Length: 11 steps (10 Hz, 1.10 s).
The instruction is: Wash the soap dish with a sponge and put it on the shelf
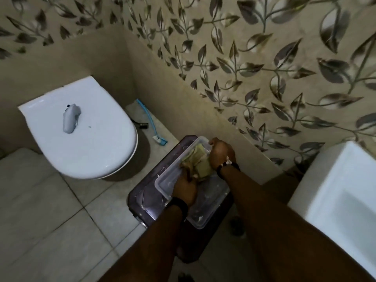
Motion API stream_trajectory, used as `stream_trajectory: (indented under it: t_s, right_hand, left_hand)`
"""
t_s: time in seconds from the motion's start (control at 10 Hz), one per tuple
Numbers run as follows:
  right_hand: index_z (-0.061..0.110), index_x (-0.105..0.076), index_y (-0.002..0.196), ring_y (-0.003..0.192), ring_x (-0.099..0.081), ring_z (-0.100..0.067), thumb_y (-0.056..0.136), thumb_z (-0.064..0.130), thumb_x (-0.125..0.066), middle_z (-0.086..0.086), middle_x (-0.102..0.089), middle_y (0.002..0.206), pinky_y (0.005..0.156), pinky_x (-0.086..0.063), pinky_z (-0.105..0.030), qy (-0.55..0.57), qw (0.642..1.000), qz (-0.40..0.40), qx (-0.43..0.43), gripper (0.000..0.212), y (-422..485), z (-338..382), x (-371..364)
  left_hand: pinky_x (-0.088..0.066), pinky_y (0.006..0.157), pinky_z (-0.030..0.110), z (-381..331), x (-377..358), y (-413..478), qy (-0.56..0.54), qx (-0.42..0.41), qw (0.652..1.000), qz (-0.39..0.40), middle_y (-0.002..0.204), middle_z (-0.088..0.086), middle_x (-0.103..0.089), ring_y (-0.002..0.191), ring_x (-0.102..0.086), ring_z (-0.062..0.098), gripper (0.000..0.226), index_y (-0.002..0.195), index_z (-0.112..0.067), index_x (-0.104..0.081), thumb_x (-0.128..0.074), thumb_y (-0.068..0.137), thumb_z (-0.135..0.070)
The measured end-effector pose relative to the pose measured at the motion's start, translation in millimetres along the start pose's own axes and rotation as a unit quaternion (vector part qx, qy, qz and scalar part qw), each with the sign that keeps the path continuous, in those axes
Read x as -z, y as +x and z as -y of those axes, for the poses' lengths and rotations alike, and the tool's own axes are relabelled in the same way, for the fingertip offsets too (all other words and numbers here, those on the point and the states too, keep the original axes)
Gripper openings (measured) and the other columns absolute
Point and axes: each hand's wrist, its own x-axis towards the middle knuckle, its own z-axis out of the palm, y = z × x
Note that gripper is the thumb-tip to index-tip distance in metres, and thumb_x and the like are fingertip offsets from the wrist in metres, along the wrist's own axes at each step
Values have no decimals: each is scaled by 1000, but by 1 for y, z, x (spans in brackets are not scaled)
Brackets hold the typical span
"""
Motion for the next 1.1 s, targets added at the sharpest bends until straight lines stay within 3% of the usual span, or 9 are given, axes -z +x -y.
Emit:
stream_trajectory:
  t_s: [0.1,0.2,0.3,0.5,0.8,1.0,1.1]
  right_hand:
    - [12,-55,136,128,-53,-32,103,27,-45,-14,-58,139,107,-42,-39,-75,987,131,51,38,-9,-3,-27]
    - [16,-41,149,144,-35,-25,105,37,-40,-7,-38,157,119,-30,-42,-153,963,197,102,49,-21,-4,-52]
    - [20,-16,158,154,-8,-21,107,42,-29,0,-10,167,124,-13,-45,-187,957,191,108,57,-28,-9,-62]
    - [27,-1,159,154,11,-22,105,50,-20,2,6,168,123,6,-52,-261,935,216,104,61,-21,-20,-60]
    - [31,0,157,153,17,-25,101,50,-25,1,8,167,118,18,-53,-378,892,171,177,65,-2,-32,-51]
    - [35,7,156,152,20,-23,98,61,-31,3,16,166,118,16,-55,-343,905,221,122,74,-6,-29,-53]
    - [37,5,156,152,18,-24,100,58,-28,1,12,167,119,14,-56,-326,917,192,122,69,-5,-21,-43]
  left_hand:
    - [-30,113,43,13,-2,-3,250,-33,966,-48,150,19,-44,137,-41,35,44,147,-7,-41,-41,103,-12]
    - [-21,119,43,21,3,0,411,-100,905,31,164,11,-23,149,-21,32,56,156,-15,-25,-40,103,-24]
    - [-30,116,46,25,12,4,441,-120,885,82,166,9,-16,147,-23,34,67,158,-17,-19,-48,99,-29]
    - [-40,110,46,41,15,3,498,-148,849,96,168,12,2,150,-15,34,74,160,-17,-6,-48,99,-19]
    - [-33,116,48,39,14,2,514,-143,840,101,168,9,-9,153,-8,33,72,157,-15,-20,-55,94,-20]
    - [-28,119,47,37,11,4,513,-146,839,106,166,11,-16,151,-14,34,72,156,-17,-24,-55,92,-26]
    - [-26,118,45,28,18,6,512,-156,840,88,163,13,-27,147,-25,35,62,154,-15,-30,-46,98,-36]
